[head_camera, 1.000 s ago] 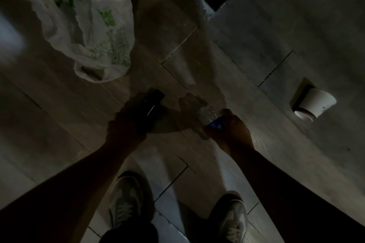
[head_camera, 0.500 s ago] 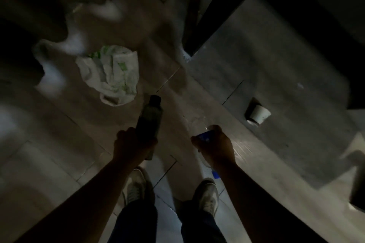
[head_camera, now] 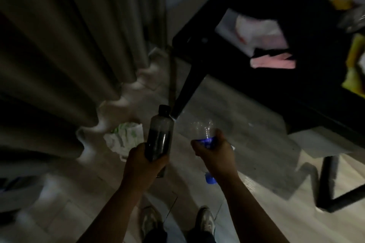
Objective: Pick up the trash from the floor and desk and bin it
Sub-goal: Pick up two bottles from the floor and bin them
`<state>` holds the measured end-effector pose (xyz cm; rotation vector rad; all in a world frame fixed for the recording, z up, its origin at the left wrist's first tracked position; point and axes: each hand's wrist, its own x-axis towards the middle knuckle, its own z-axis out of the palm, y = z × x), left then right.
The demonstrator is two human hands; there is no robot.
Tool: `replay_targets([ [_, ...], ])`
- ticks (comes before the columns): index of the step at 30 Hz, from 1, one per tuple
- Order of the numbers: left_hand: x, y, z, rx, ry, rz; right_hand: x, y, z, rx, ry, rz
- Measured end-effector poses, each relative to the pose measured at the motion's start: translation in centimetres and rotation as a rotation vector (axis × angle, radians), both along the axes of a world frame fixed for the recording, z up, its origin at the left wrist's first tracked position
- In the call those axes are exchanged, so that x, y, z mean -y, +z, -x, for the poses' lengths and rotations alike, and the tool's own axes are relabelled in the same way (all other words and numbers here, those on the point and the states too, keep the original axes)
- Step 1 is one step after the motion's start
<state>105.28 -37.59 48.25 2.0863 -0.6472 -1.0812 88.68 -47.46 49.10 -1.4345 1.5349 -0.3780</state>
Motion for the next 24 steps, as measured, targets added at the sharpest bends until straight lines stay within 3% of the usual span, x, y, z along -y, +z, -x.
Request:
replay_targets([
  [10, 0.4, 20.6, 5.1, -0.086, -0.209, 0.335, -4.9, 22.2, 5.7, 0.25, -0.266, 0.317],
  [17, 1.8, 32.5, 11.7, -0.103, -0.42, 0.595, -8.5, 33.4, 13.6, 0.32, -0.48, 0.618],
  [24, -1.0, 40.3, 23.8, -0.113, -0.63, 0.786, -14.7, 41.5, 25.0, 0.344, -0.641, 0.808],
])
